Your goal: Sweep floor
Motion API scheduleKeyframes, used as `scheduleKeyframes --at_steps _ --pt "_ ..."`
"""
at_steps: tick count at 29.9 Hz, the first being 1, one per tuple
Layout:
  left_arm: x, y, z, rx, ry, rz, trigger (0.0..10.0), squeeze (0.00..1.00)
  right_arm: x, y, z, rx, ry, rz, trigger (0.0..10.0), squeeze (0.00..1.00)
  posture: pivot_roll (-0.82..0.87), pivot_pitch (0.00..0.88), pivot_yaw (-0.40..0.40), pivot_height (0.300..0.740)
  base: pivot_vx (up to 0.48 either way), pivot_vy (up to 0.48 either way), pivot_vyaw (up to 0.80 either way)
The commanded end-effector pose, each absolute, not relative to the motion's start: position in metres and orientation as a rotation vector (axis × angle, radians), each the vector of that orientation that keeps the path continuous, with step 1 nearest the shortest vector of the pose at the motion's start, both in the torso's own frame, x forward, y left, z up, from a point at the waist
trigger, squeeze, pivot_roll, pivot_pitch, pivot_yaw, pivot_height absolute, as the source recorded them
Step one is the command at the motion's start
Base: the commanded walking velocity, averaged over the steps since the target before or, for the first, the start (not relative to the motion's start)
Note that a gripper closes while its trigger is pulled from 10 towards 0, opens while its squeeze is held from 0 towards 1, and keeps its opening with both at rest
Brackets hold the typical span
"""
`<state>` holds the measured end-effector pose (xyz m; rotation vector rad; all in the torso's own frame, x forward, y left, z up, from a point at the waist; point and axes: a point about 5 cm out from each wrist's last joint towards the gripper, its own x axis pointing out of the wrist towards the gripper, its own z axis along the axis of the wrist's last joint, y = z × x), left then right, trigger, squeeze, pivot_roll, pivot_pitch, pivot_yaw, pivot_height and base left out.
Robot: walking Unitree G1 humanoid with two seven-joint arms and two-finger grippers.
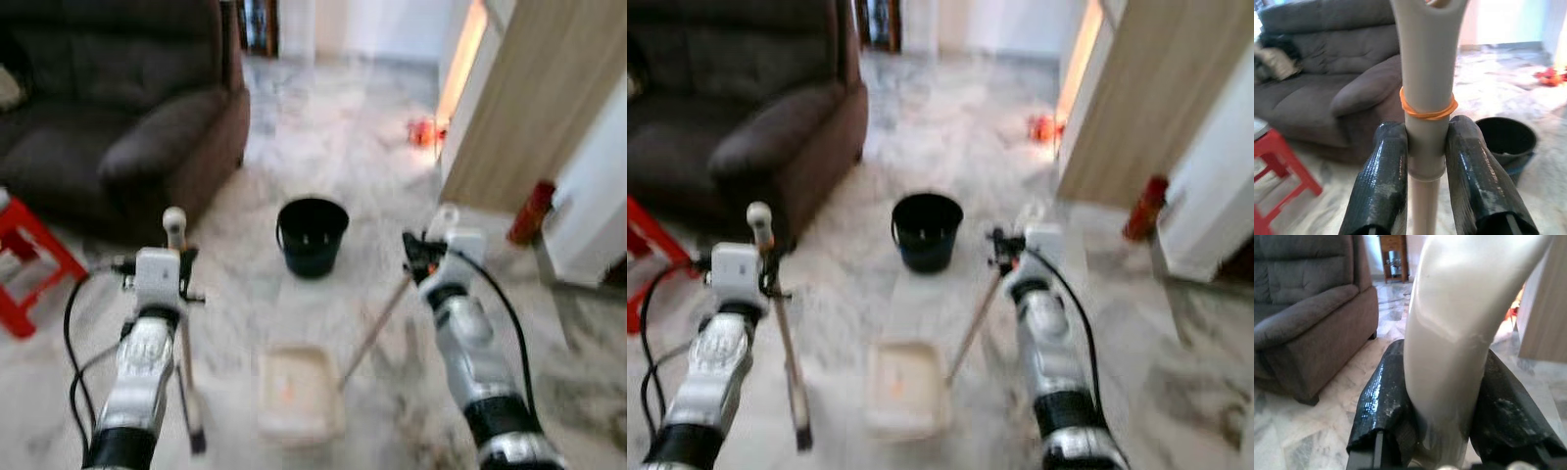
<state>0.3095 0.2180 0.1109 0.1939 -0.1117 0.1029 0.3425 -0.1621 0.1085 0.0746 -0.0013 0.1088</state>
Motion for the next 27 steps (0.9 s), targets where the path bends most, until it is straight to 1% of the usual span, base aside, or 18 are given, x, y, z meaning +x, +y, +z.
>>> scheduleKeyframes --at_steps 1,27 --pt "0.3127 0.2151 0.1213 0.193 -0.155 0.097 10.0 0.0 0.347 -0.1553 0.1234 0.116 -0.062 0.123 10.0 0.0 0.03 0.0 -0.024 0.74 0.322 0.0 0.0" --pt "0.3129 0.2175 0.1218 0.195 -0.155 0.105 10.0 0.0 0.3471 -0.155 0.1234 0.124 -0.061 0.112 10.0 0.0 0.03 0.0 -0.027 0.74 0.319 0.0 0.0"
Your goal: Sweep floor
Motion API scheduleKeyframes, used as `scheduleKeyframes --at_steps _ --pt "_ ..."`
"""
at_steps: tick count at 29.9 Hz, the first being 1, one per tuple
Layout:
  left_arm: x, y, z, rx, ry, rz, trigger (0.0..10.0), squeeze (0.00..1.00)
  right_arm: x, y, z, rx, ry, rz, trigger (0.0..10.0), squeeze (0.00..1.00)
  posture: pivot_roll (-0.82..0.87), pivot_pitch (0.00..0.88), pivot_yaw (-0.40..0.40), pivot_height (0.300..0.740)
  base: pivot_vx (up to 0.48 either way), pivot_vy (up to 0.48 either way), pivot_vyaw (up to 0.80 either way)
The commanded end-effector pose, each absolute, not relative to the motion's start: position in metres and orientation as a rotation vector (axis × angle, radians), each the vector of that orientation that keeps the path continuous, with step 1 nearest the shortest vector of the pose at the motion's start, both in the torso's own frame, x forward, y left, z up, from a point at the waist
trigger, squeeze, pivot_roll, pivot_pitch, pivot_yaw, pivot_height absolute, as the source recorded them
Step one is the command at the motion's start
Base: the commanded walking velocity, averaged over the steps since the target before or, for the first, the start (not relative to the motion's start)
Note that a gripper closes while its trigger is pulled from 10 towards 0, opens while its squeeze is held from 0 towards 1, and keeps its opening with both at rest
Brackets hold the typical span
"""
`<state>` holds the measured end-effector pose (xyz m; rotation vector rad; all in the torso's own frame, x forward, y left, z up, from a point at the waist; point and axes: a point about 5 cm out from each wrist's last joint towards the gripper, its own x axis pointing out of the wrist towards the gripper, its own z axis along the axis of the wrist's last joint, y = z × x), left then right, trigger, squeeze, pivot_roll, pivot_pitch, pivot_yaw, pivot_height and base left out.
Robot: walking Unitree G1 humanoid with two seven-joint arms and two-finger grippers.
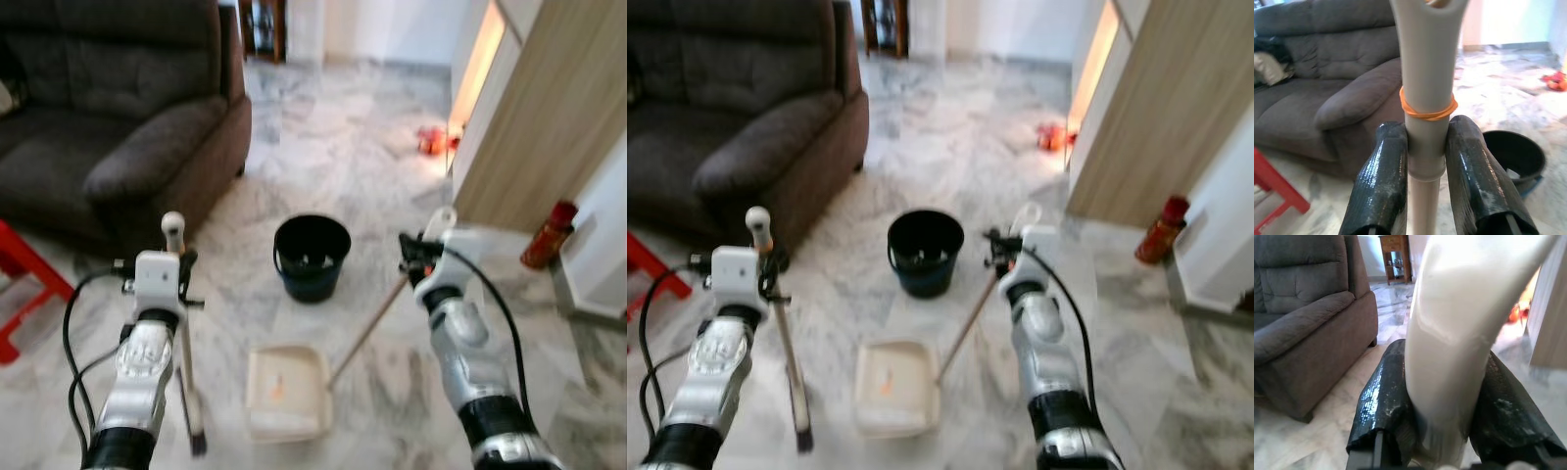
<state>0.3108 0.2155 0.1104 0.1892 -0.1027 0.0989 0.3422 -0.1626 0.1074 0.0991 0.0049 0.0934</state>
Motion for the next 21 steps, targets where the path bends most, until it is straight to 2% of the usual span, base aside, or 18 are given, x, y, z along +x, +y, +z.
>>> scheduleKeyframes --at_steps 1,6,14,21 --pt "0.3129 0.2175 0.1219 0.195 -0.155 0.105 10.0 0.0 0.3471 -0.1555 0.1238 0.124 -0.063 0.108 10.0 0.0 0.03 0.0 -0.027 0.74 0.319 0.0 0.0" --pt "0.3128 0.2174 0.122 0.195 -0.155 0.106 10.0 0.0 0.3474 -0.1559 0.1234 0.131 -0.057 0.105 10.0 0.0 0.03 0.0 -0.028 0.74 0.319 0.0 0.0" --pt "0.3128 0.2174 0.1219 0.195 -0.155 0.105 10.0 0.0 0.3478 -0.155 0.1233 0.123 -0.053 0.109 10.0 0.0 0.03 0.0 -0.028 0.74 0.32 0.0 -0.8" --pt "0.3133 0.2168 0.1216 0.194 -0.156 0.103 10.0 0.0 0.3477 -0.1551 0.1237 0.123 -0.061 0.107 10.0 0.0 0.03 0.0 -0.027 0.74 0.318 0.0 0.0"
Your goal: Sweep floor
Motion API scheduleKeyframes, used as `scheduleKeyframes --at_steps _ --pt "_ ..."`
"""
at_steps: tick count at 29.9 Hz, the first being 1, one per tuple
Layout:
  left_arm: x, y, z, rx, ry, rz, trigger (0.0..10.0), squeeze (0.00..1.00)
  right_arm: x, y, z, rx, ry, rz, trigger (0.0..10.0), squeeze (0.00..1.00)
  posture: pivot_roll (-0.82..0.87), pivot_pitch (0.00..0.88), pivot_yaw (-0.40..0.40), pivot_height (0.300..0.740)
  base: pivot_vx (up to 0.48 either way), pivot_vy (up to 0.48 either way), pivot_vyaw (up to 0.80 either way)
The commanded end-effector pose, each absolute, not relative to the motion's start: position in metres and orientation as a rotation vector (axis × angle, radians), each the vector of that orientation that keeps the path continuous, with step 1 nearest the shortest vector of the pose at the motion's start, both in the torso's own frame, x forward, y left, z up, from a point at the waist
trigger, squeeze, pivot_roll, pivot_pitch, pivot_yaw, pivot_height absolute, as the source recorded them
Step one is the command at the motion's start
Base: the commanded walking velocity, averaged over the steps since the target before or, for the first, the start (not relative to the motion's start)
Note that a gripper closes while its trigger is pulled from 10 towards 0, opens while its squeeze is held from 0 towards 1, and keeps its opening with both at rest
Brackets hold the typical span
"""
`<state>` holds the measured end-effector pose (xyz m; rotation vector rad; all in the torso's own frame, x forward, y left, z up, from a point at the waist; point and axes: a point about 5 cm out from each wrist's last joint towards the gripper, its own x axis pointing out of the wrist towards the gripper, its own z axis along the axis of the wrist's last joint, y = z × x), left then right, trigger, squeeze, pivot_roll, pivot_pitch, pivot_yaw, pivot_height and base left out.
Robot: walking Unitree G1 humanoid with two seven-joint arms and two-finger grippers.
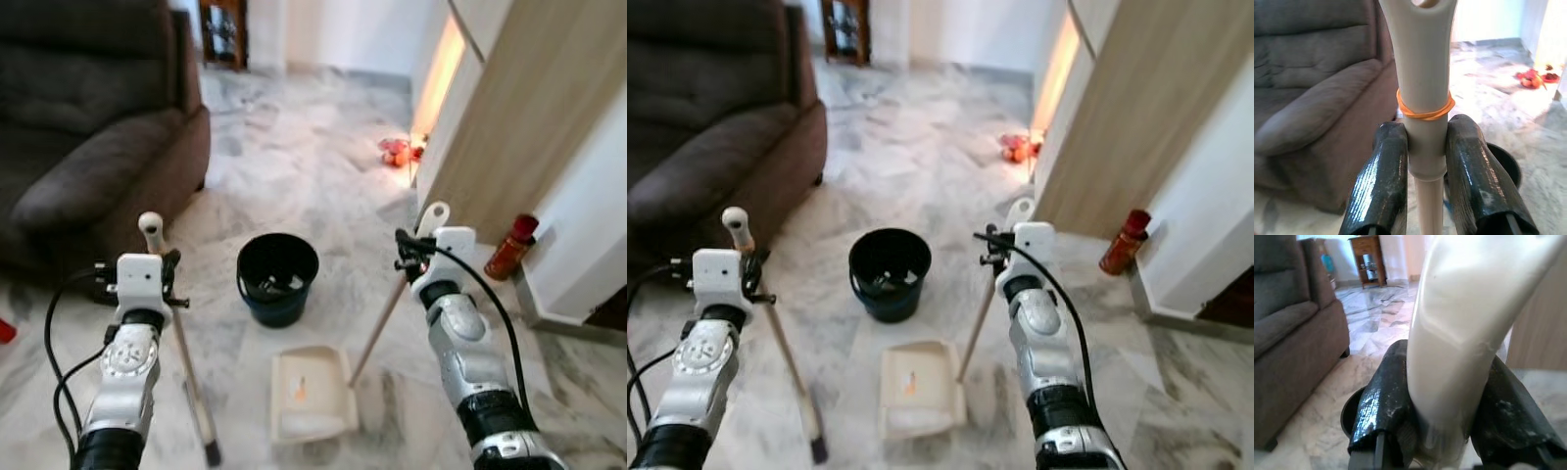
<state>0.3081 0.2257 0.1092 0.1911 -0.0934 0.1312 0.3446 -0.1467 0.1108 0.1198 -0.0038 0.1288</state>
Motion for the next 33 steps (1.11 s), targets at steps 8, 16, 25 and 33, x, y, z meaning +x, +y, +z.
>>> scheduleKeyframes --at_steps 8,16,25,33 --pt "0.314 0.216 0.122 0.193 -0.159 0.1 10.0 0.0 0.348 -0.154 0.124 0.12 -0.062 0.112 10.0 0.0 0.03 0.0 -0.027 0.74 0.315 0.0 0.0" --pt "0.313 0.215 0.123 0.186 -0.169 0.099 10.0 0.0 0.347 -0.153 0.124 0.119 -0.064 0.118 10.0 0.0 0.03 0.0 -0.026 0.74 0.073 0.0 0.0" --pt "0.312 0.218 0.122 0.192 -0.164 0.104 10.0 0.0 0.346 -0.153 0.125 0.12 -0.068 0.12 10.0 0.0 0.03 0.0 -0.022 0.74 0.0 0.0 0.0" --pt "0.312 0.218 0.122 0.197 -0.159 0.104 10.0 0.0 0.346 -0.153 0.134 0.105 -0.094 0.129 10.0 0.0 0.03 0.0 -0.02 0.74 0.0 0.0 0.0"
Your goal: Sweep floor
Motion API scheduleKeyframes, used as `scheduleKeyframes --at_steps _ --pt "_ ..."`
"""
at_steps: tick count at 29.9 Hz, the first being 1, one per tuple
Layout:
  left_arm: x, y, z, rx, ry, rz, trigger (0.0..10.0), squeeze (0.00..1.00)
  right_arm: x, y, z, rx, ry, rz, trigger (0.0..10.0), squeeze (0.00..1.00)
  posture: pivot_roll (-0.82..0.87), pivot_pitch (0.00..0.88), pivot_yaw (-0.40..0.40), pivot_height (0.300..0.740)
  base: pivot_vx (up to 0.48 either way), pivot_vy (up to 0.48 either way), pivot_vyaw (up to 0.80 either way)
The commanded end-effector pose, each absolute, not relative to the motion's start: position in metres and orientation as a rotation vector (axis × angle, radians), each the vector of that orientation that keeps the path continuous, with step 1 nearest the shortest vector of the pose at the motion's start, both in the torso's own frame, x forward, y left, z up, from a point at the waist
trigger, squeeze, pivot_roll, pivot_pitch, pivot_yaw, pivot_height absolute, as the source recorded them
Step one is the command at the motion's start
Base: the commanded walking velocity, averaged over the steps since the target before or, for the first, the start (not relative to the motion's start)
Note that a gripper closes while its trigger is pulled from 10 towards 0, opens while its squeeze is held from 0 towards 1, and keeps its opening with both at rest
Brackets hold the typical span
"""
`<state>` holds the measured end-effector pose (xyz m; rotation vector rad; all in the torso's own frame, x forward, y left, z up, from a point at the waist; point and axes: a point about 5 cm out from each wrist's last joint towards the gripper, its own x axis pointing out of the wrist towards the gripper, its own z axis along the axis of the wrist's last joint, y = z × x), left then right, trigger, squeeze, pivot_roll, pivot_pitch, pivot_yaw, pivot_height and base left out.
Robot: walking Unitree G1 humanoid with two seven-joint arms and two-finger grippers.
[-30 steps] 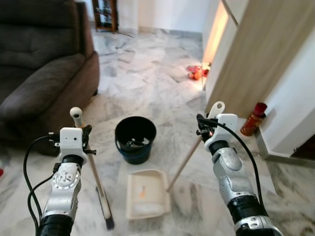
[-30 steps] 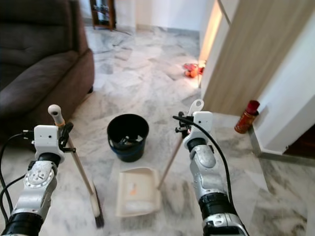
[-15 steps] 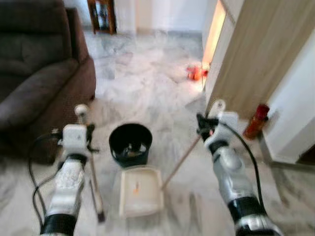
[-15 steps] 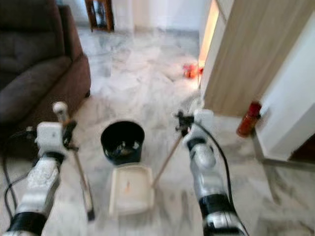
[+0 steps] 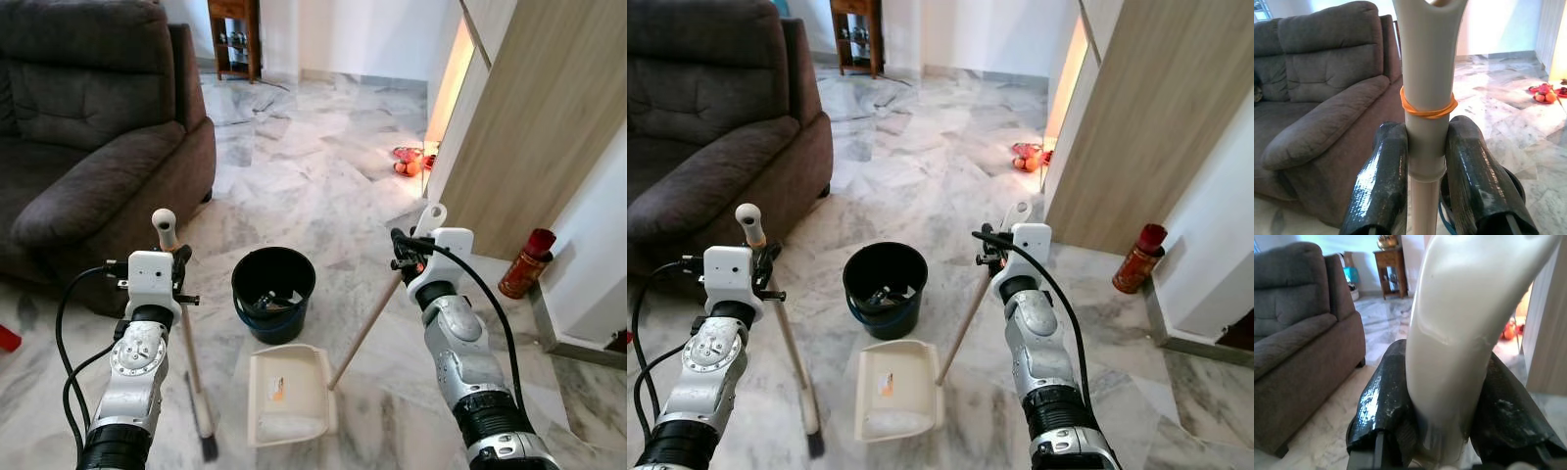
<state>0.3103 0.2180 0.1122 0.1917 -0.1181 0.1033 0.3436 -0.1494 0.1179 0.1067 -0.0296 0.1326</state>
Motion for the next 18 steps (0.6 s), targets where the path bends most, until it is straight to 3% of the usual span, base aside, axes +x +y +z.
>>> scheduleKeyframes --at_steps 1,18 --pt "0.312 0.218 0.122 0.197 -0.159 0.104 10.0 0.0 0.345 -0.152 0.138 0.104 -0.109 0.136 10.0 0.0 0.03 0.0 -0.019 0.74 0.0 0.0 0.0" --pt "0.312 0.219 0.119 0.197 -0.15 0.104 10.0 0.0 0.328 -0.161 0.164 0.078 -0.173 0.141 10.0 0.0 0.03 0.0 -0.022 0.74 0.0 0.0 0.0"
